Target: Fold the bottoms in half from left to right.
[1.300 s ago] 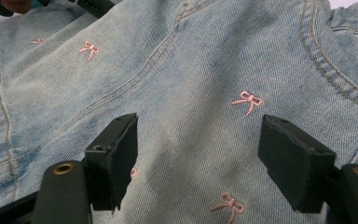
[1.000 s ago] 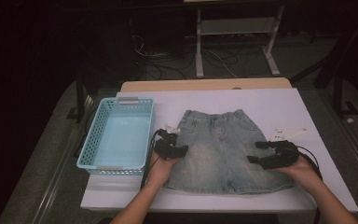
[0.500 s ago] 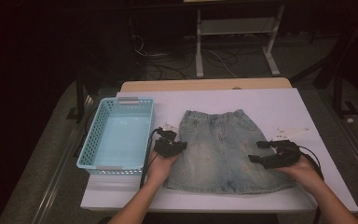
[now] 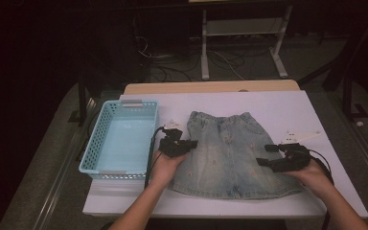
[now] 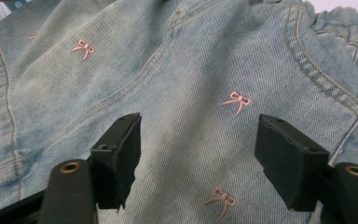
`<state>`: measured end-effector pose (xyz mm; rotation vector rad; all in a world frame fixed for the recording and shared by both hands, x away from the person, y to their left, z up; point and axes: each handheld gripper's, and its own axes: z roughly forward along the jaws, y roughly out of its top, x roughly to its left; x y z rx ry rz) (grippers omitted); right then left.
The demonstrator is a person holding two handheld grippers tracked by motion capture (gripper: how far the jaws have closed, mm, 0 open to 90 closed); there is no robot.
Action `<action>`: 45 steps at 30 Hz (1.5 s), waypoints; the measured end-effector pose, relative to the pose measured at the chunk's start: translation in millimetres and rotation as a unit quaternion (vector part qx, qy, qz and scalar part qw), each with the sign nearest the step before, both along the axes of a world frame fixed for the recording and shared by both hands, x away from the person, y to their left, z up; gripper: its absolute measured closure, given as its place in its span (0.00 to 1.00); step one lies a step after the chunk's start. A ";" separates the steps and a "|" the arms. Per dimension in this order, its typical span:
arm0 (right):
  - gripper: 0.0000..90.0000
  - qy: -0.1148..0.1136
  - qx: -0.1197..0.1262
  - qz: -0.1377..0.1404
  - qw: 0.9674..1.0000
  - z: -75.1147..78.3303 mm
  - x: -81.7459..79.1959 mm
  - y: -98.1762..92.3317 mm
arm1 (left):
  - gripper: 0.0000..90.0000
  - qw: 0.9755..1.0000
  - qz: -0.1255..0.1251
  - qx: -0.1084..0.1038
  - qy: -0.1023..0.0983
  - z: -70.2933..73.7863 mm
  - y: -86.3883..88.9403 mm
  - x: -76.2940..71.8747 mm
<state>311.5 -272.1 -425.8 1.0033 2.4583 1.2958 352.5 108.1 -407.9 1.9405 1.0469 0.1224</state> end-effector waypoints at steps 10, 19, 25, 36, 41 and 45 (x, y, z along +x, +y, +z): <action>0.64 0.008 0.008 -0.009 1.000 8.7 10.6 2.3 | 0.94 0.999 -0.026 -0.020 -0.015 19.5 -0.6 7.4; 0.95 -0.001 0.022 0.010 1.000 21.1 24.1 11.4 | 0.94 0.998 -0.034 -0.043 -0.019 27.4 6.5 7.5; 0.98 -0.006 0.027 0.030 0.999 26.3 38.3 29.9 | 0.94 0.998 -0.027 -0.055 -0.020 32.6 16.0 7.2; 0.98 0.004 0.015 0.052 0.999 16.5 68.3 77.7 | 0.94 0.997 -0.016 -0.071 -0.026 39.6 29.1 9.4; 0.98 0.013 0.006 0.049 0.999 8.7 78.8 91.5 | 0.94 0.997 -0.010 -0.077 -0.028 43.7 38.2 9.9; 0.98 0.020 -0.006 0.051 0.998 -0.8 85.7 103.3 | 0.94 0.996 -0.007 -0.079 -0.030 46.2 42.3 10.1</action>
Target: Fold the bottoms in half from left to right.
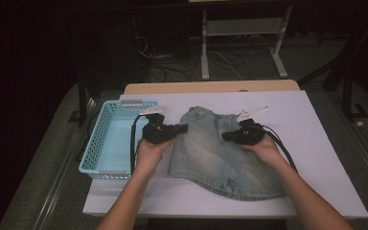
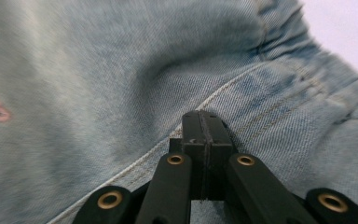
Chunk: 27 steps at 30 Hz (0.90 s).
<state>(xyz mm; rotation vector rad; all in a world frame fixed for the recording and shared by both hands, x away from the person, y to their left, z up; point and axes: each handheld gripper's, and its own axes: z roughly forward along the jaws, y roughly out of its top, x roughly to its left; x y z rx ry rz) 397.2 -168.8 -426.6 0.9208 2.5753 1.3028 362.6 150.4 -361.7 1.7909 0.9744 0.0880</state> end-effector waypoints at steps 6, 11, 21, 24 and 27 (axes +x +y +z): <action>0.98 0.000 -0.030 0.002 1.000 -12.7 5.4 19.9 | 0.94 1.000 -0.010 -0.002 -0.003 4.2 -5.5 -1.0; 0.98 0.006 -0.036 0.000 0.999 -18.7 6.4 22.9 | 0.94 0.999 -0.032 -0.006 -0.006 7.1 -17.8 -1.4; 0.91 0.000 -0.003 0.007 1.000 -3.3 1.3 7.7 | 0.94 0.999 -0.052 -0.006 -0.013 9.5 -28.8 0.7; 0.85 -0.008 0.012 -0.002 1.000 4.7 -0.8 -0.9 | 0.94 0.998 -0.063 -0.003 -0.019 12.4 -35.7 0.2; 0.77 -0.014 0.024 -0.017 0.999 10.8 -2.8 -12.2 | 0.94 0.997 -0.075 0.001 -0.025 14.1 -44.0 -0.1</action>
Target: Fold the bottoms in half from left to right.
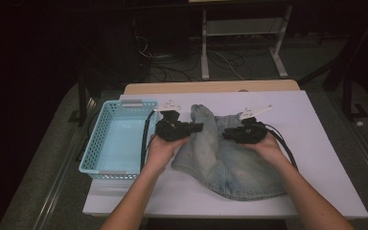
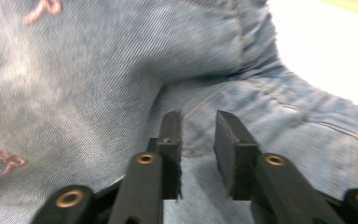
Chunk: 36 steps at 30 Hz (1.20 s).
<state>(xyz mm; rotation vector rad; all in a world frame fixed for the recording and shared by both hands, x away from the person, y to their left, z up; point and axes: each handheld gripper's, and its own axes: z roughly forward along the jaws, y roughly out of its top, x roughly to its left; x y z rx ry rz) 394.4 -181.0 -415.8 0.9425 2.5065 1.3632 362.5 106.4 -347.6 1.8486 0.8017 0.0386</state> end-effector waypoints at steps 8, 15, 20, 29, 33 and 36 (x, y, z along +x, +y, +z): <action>0.56 0.001 0.008 -0.038 0.999 6.4 -1.1 -30.8 | 0.94 1.000 -0.022 0.005 -0.004 1.8 -17.4 1.2; 0.44 -0.003 0.001 -0.062 0.998 6.3 -10.8 -53.9 | 0.94 0.999 -0.034 0.004 -0.004 2.9 -27.9 3.1; 0.42 0.000 0.002 -0.068 0.998 5.1 -25.3 -70.2 | 0.94 0.999 -0.047 0.009 -0.007 2.3 -36.6 3.4; 0.36 0.008 0.007 -0.085 0.996 1.3 -51.2 -95.4 | 0.94 0.997 -0.073 0.018 -0.013 1.0 -59.0 6.8; 0.33 0.010 0.011 -0.088 0.996 -0.4 -61.8 -103.9 | 0.94 0.996 -0.084 0.021 -0.015 -1.0 -70.7 10.2; 0.33 0.011 0.010 -0.087 0.996 -2.5 -68.3 -107.8 | 0.94 0.996 -0.091 0.021 -0.011 -4.1 -81.2 13.2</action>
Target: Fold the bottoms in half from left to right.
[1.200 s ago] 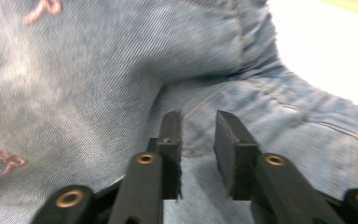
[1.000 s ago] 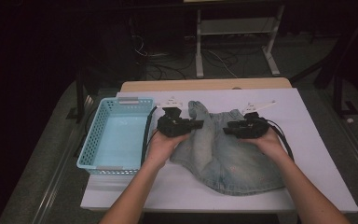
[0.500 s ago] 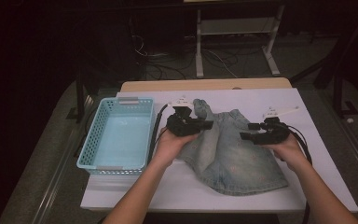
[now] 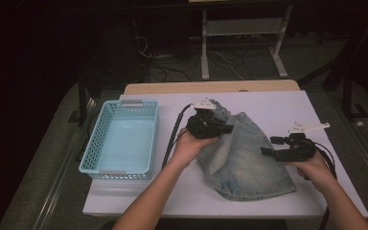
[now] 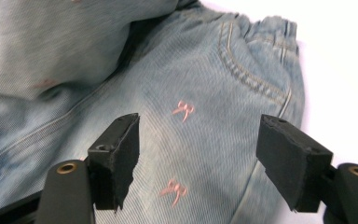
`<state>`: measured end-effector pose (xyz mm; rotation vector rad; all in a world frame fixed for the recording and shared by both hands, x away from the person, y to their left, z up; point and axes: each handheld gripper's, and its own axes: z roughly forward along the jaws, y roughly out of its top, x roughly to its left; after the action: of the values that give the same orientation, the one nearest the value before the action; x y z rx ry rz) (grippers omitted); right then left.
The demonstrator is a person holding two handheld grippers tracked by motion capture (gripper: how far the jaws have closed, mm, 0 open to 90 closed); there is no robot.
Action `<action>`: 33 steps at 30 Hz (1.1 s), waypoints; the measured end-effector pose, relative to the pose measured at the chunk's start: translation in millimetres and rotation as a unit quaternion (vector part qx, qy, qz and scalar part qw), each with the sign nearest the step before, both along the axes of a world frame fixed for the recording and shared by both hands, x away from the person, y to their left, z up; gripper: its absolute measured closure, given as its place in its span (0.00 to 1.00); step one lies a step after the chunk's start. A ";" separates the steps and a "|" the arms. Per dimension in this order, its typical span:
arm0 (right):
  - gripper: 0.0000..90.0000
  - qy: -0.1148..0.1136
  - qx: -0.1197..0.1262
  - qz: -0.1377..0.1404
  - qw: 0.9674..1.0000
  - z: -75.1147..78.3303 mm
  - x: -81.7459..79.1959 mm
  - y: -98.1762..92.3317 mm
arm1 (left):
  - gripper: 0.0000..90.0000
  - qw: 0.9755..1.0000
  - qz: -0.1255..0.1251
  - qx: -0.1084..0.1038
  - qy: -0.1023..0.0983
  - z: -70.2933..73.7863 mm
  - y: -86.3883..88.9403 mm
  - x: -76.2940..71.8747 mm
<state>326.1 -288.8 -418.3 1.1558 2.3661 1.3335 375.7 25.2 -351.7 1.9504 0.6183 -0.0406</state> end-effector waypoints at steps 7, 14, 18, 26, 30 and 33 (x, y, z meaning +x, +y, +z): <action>0.32 -0.006 0.001 -0.008 1.000 -1.1 -12.1 -10.1 | 0.93 1.000 -0.022 0.005 0.014 -12.3 -30.3 5.5; 0.32 -0.003 0.011 -0.022 1.000 -3.2 -17.9 -19.8 | 0.93 0.999 -0.042 0.024 0.020 -32.6 -58.1 10.5; 0.32 -0.004 0.012 -0.022 1.000 -3.4 -18.3 -20.7 | 0.82 0.999 -0.038 0.024 0.019 -42.1 -64.7 12.8; 0.31 -0.006 0.005 -0.014 1.000 -4.8 -17.4 -17.5 | 0.44 0.999 -0.021 0.024 -0.013 -38.9 -48.8 7.7; 0.31 -0.005 0.002 -0.010 1.000 -5.5 -17.1 -15.0 | 0.37 0.999 -0.021 0.035 -0.014 -38.4 -37.6 4.9; 0.31 -0.002 -0.001 -0.006 1.000 -6.7 -16.3 -13.6 | 0.32 0.999 -0.021 0.041 -0.014 -39.6 -30.3 3.6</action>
<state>309.9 -302.4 -425.0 1.1632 2.3534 1.3285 379.3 -5.1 -391.3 2.0402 0.5681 -0.0154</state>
